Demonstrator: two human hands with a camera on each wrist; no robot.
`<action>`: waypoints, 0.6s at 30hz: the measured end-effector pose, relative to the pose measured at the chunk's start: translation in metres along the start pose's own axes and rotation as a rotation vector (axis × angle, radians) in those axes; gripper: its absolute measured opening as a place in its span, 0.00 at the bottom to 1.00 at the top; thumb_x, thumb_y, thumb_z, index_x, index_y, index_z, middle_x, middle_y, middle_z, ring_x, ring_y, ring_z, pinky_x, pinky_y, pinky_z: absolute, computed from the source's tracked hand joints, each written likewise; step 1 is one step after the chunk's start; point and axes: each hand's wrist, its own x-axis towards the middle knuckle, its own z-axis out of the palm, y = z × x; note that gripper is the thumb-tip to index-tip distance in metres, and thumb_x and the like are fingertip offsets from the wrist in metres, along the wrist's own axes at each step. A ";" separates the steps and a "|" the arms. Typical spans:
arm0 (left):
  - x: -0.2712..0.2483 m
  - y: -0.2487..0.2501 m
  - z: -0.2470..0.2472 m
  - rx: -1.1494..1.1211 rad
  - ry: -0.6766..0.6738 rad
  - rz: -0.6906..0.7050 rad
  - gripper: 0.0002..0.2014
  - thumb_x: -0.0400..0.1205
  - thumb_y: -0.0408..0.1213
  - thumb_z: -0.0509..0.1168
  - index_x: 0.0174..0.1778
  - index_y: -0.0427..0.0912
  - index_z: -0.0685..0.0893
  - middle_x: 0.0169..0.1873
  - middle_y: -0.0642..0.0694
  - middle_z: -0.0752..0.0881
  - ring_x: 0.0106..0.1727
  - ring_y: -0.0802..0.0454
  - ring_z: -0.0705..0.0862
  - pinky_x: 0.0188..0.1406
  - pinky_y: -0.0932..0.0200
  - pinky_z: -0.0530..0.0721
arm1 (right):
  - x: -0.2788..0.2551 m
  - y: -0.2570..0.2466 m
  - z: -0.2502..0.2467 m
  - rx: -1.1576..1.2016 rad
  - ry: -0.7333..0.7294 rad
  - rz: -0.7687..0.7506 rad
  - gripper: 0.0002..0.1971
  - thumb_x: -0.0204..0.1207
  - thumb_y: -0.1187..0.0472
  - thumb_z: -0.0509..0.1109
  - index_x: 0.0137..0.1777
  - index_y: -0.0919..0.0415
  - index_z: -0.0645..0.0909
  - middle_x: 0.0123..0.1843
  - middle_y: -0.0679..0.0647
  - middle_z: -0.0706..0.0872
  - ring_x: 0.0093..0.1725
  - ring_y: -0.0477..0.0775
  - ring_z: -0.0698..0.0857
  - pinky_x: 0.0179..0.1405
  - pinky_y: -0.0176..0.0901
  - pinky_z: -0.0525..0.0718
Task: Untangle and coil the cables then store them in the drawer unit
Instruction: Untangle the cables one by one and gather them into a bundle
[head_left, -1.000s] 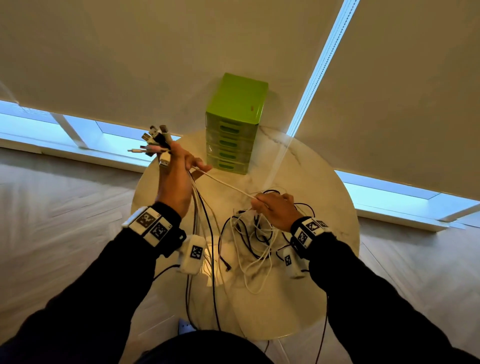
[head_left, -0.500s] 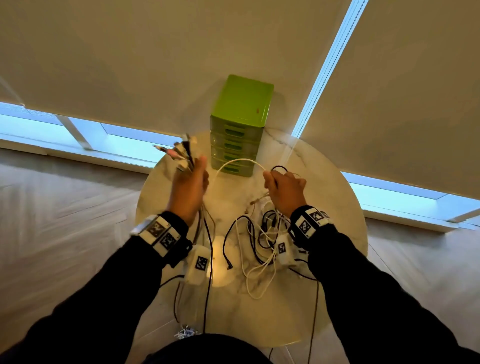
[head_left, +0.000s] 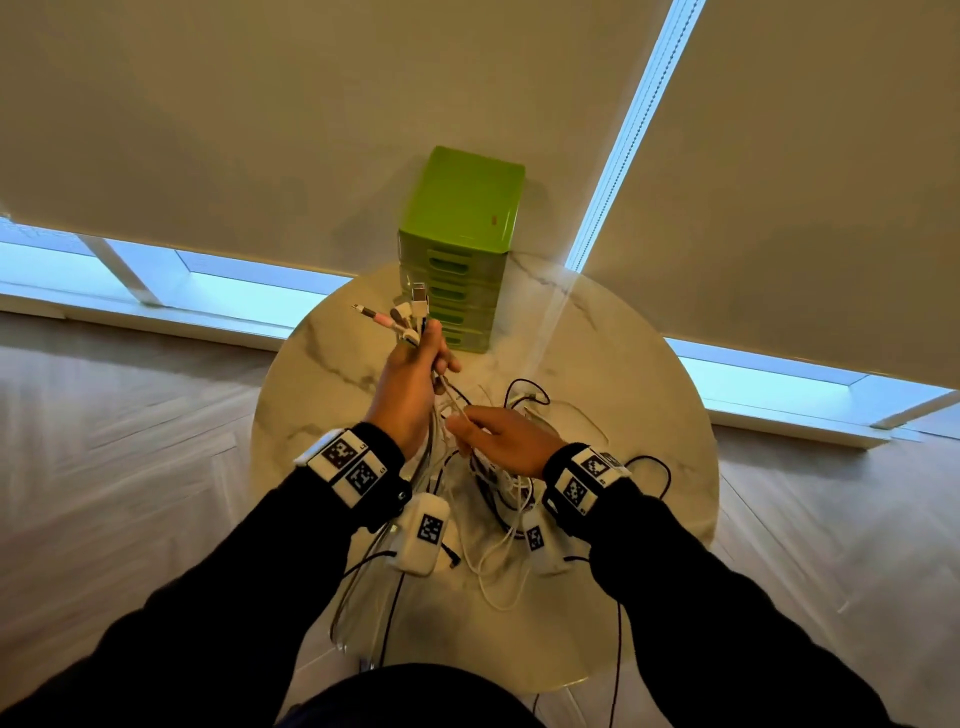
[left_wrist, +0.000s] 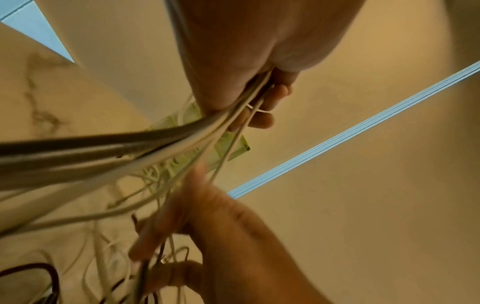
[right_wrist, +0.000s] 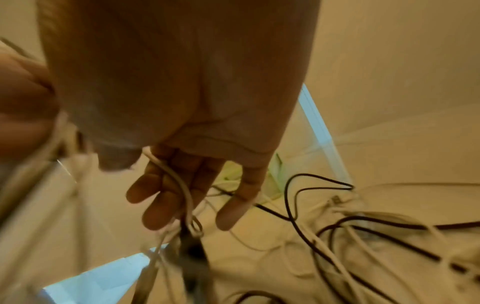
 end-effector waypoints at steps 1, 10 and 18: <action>0.000 0.004 -0.002 -0.032 -0.007 0.012 0.19 0.92 0.50 0.54 0.36 0.46 0.73 0.25 0.52 0.69 0.31 0.54 0.76 0.36 0.58 0.70 | 0.003 0.012 0.000 -0.039 0.016 0.010 0.22 0.88 0.40 0.57 0.42 0.56 0.77 0.42 0.56 0.86 0.44 0.55 0.84 0.52 0.52 0.81; 0.015 0.082 -0.060 -0.244 0.118 0.228 0.18 0.92 0.49 0.54 0.37 0.48 0.72 0.22 0.57 0.63 0.23 0.59 0.58 0.26 0.63 0.59 | -0.006 0.104 -0.020 -0.402 -0.046 0.244 0.14 0.87 0.40 0.56 0.46 0.41 0.80 0.38 0.49 0.83 0.46 0.61 0.84 0.47 0.56 0.80; 0.012 0.039 -0.055 0.098 0.084 0.229 0.15 0.93 0.40 0.53 0.39 0.47 0.73 0.25 0.58 0.69 0.24 0.63 0.63 0.23 0.69 0.62 | 0.007 0.041 -0.048 -0.344 0.257 0.171 0.24 0.89 0.42 0.52 0.37 0.49 0.81 0.31 0.44 0.87 0.36 0.44 0.85 0.52 0.44 0.72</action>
